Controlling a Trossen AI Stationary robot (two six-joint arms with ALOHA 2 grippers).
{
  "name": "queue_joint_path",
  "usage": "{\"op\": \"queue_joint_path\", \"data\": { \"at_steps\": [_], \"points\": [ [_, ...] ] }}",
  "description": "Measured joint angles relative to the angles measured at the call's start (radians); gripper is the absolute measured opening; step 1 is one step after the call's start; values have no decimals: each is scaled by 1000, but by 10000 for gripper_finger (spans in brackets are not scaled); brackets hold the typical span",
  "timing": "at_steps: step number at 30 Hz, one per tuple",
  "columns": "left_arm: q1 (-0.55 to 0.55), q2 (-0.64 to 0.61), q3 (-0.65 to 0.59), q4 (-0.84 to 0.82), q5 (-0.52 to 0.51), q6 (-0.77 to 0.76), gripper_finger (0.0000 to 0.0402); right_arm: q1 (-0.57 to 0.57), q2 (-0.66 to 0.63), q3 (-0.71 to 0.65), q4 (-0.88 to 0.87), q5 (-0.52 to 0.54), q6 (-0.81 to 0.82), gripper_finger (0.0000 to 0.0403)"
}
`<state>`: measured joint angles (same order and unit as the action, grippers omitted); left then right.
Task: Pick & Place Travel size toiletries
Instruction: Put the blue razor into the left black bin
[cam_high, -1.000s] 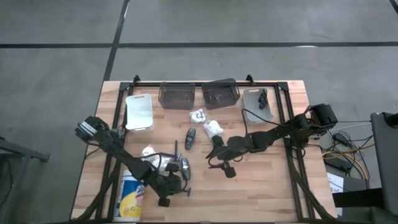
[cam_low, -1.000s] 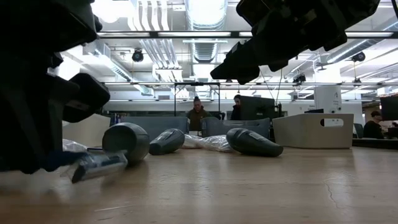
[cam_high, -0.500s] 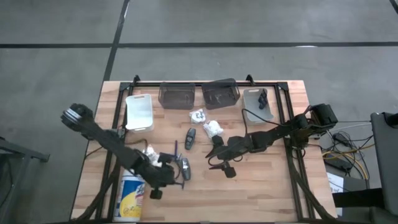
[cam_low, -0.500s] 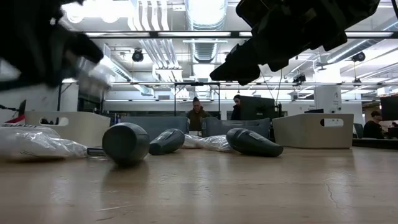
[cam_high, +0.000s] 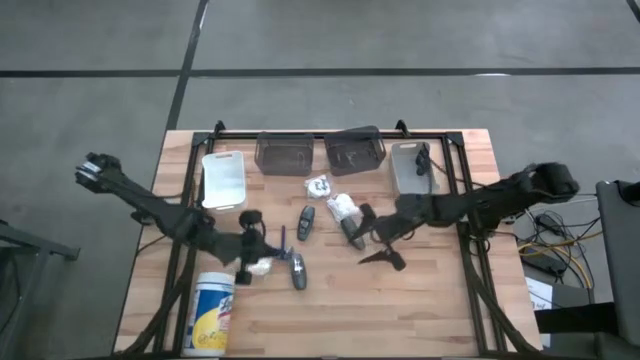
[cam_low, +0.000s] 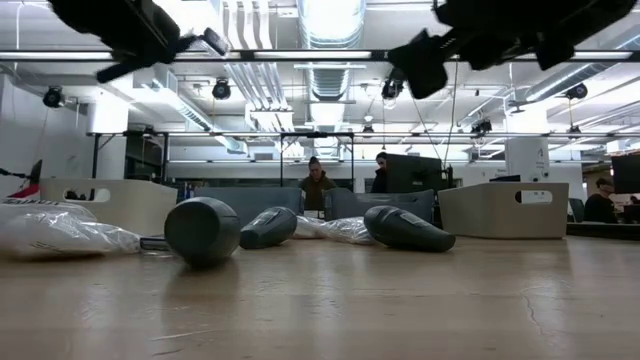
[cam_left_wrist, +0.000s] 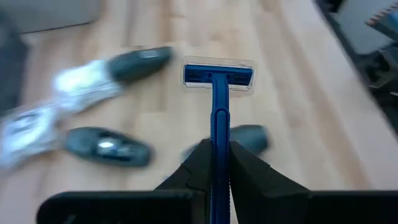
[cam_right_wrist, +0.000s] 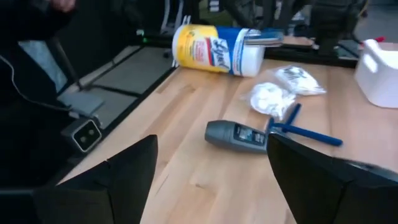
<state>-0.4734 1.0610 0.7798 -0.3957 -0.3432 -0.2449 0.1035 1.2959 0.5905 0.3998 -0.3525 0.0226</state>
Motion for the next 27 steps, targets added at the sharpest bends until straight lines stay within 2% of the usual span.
{"op": "queue_joint_path", "data": {
  "at_steps": [4, 9, 15, 20, 27],
  "points": [
    [112, -48, -1, -30, 37, 60, 37, -2, -149, -101, 26, 64, 17, 312],
    [259, -81, -1, -26, 67, 91, 38, -2, -294, -247, 141, 92, 4, 325],
    [379, -89, -1, -38, 69, 69, 37, -3, -393, -399, 228, 175, -4, 344],
    [460, -88, -1, -32, 73, 136, 37, -10, -455, -484, 273, 175, -15, 358],
    [618, -87, -1, -31, 73, 122, 37, -30, -556, -565, 293, 175, -49, 357]
  ]
}}
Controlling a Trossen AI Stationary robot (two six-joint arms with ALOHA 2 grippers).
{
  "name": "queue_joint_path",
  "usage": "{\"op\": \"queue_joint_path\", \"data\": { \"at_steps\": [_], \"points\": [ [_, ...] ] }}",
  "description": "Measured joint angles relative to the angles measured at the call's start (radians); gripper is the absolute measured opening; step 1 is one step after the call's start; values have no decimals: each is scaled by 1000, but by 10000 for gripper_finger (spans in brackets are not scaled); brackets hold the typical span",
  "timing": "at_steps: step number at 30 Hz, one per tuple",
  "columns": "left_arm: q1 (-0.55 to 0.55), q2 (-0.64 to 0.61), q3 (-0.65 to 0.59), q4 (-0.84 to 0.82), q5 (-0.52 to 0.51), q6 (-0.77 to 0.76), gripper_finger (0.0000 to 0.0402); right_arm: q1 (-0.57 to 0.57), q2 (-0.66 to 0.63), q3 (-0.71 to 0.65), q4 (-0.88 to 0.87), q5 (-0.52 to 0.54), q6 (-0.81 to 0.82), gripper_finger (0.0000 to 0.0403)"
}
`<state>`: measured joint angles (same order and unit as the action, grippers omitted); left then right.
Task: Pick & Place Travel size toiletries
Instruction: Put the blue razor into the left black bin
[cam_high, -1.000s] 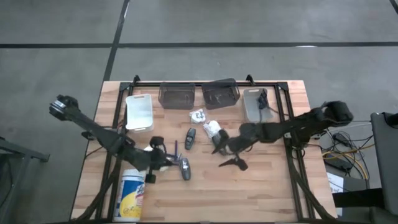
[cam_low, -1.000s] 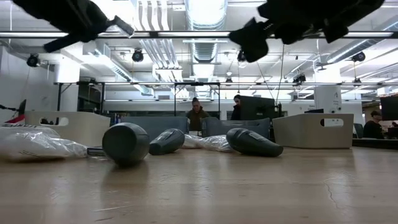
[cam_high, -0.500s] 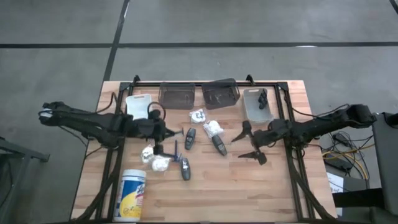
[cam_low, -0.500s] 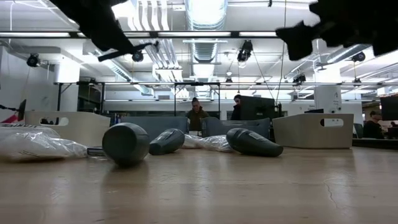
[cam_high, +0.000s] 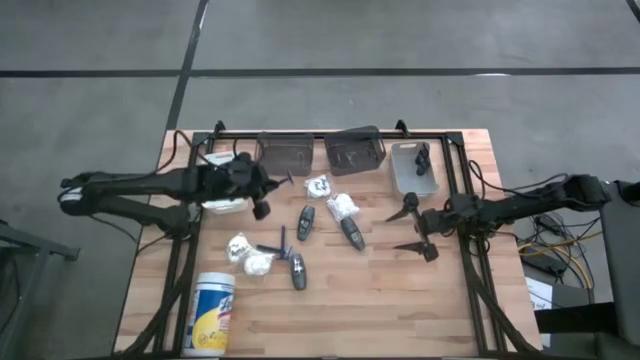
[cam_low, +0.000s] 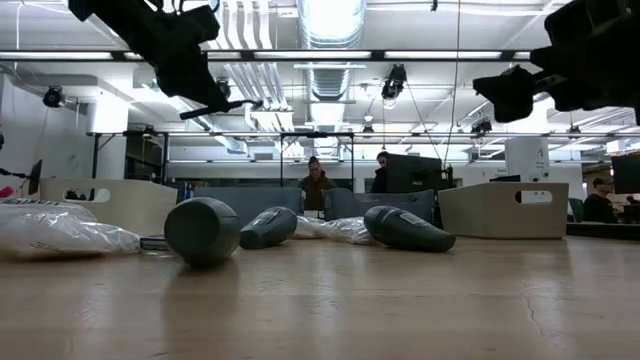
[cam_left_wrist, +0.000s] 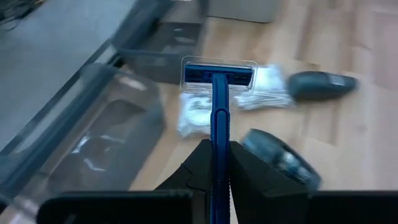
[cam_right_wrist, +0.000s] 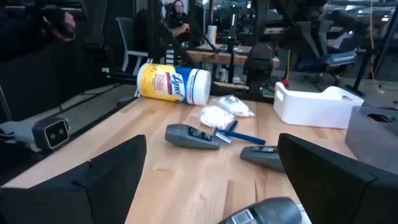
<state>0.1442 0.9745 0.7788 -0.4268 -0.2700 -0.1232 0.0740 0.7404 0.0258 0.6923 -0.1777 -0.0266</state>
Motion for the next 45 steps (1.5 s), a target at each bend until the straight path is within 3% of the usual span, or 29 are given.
{"op": "queue_joint_path", "data": {
  "at_steps": [10, 21, 29, 33, 39, 45],
  "points": [
    [97, -45, 0, -205, 72, 169, 37, -1, -40, -17, -59, -2, -66, 328],
    [171, -215, -61, -286, 29, 162, 35, -1, -31, -17, -61, -2, -66, 298],
    [194, -243, -50, -410, 38, 174, 36, -1, -32, -17, -61, -3, -68, 286],
    [203, -242, -19, -465, 42, 107, 36, -1, -32, -17, -60, -3, -67, 281],
    [217, -219, -16, -395, 42, 73, 35, -1, -33, -17, -56, -3, -66, 269],
    [250, -109, -16, -129, 46, 104, 35, -1, -33, -17, -55, -3, -53, 254]
  ]
}}
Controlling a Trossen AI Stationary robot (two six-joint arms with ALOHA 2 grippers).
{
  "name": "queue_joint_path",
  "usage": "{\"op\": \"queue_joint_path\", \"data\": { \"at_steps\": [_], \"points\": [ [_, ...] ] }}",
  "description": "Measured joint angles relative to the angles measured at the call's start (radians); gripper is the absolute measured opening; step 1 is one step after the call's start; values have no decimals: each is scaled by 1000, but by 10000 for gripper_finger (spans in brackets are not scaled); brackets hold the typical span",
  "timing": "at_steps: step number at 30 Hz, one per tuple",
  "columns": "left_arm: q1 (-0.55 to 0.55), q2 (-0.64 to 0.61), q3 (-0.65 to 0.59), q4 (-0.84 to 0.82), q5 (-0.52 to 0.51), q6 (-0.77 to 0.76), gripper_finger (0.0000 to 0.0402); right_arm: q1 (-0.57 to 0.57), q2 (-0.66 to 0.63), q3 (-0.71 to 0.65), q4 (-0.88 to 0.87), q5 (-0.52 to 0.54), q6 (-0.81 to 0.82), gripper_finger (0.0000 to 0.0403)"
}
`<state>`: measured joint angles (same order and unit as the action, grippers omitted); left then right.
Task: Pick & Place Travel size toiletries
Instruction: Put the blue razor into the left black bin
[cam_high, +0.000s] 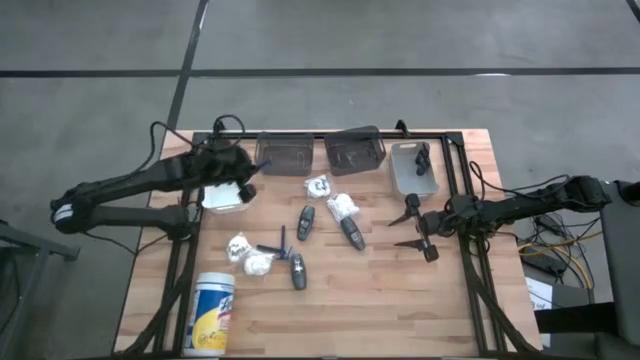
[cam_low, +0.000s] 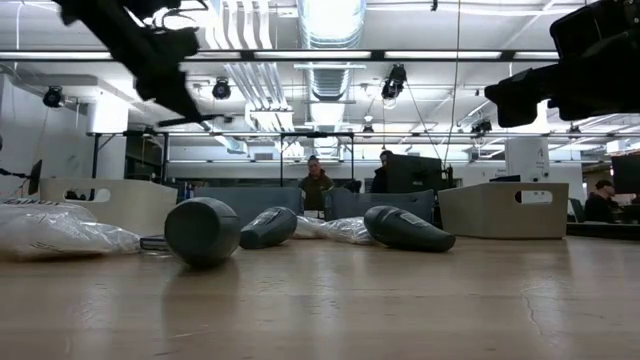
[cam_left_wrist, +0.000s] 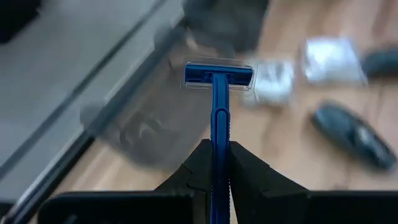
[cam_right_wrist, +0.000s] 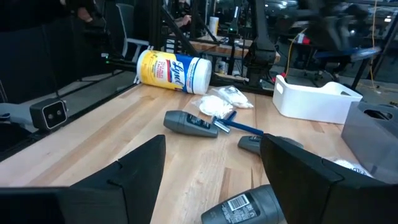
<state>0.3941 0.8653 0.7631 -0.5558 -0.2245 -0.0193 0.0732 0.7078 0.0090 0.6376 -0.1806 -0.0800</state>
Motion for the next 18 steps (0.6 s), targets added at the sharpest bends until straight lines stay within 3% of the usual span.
{"op": "queue_joint_path", "data": {
  "at_steps": [5, 13, 18],
  "points": [
    [47, 138, 0, 231, 0, -121, 38, 0, 0, 0, 0, 0, 2, 241],
    [51, 348, 25, 415, -4, -310, 37, 0, 1, 0, -5, 0, 2, 227],
    [52, 465, 75, 527, -97, -387, 38, 0, 1, 0, -6, -1, -1, 224]
  ]
}}
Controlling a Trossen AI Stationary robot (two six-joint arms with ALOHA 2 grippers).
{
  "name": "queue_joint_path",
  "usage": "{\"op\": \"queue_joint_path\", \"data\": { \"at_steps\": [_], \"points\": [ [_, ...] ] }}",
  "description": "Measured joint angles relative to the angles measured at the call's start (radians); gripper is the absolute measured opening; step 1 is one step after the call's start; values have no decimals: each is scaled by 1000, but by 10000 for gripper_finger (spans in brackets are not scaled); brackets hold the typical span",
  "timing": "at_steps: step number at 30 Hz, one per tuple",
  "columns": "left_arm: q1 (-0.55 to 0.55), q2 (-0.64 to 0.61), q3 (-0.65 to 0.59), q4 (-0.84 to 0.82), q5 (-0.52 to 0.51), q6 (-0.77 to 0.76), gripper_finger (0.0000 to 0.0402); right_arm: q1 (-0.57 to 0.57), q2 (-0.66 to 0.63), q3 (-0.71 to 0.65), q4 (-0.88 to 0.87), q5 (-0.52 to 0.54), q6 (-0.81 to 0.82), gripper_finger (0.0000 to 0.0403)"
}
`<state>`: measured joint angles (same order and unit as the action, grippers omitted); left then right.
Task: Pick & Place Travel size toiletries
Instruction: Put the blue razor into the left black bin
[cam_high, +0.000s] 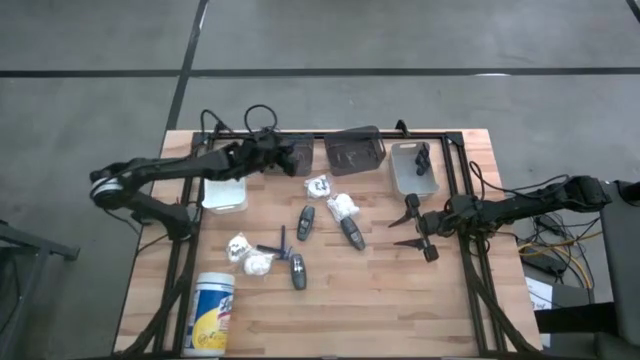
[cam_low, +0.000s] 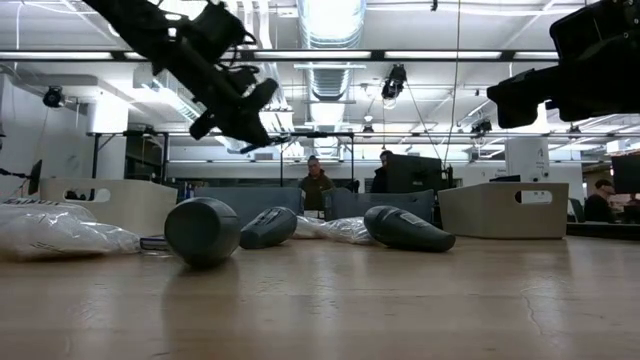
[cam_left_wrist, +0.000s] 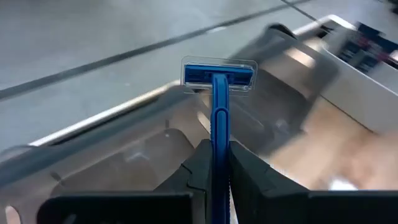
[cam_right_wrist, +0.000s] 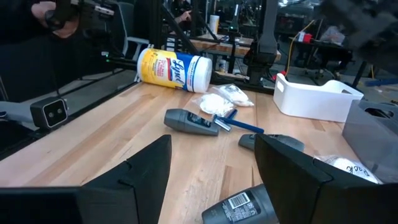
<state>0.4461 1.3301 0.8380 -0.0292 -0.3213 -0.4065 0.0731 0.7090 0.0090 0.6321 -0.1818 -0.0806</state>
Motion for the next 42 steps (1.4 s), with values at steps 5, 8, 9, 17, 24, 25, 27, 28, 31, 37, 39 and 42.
{"op": "queue_joint_path", "data": {
  "at_steps": [5, 8, 9, 17, 24, 25, 27, 28, 31, 37, 39, 42],
  "points": [
    [0, 95, 81, -33, -116, -31, 37, 0, 0, 0, 0, 0, -1, 236],
    [0, 148, 113, -31, -240, -44, 37, 0, 0, 0, 0, 0, 1, 246],
    [3, 170, 122, -28, -277, -51, 38, 0, 0, 0, 0, 0, -1, 250],
    [46, 308, 167, -29, -428, -75, 39, 0, 0, 0, 0, 0, 1, 275],
    [66, 338, 150, -24, -484, -111, 41, 0, 0, 0, 1, 0, 0, 297],
    [66, 341, 144, -23, -484, -120, 41, 0, 0, 0, 0, 0, 1, 300],
    [66, 345, 132, -19, -484, -148, 41, 0, 0, 0, 1, 0, 0, 307],
    [66, 348, 123, -7, -484, -159, 41, 0, 0, 0, 0, 0, -1, 310],
    [66, 359, 91, 11, -484, -176, 41, 0, 0, 0, 1, 0, 1, 320],
    [66, 362, 49, 33, -485, -182, 41, 0, 0, 0, 0, 0, -1, 340],
    [66, 362, 28, 61, -484, -207, 42, 0, 0, 0, 0, 0, 1, 347],
    [66, 362, 0, 74, -482, -274, 42, 0, 0, 0, 0, 0, 0, 356]
  ]
}}
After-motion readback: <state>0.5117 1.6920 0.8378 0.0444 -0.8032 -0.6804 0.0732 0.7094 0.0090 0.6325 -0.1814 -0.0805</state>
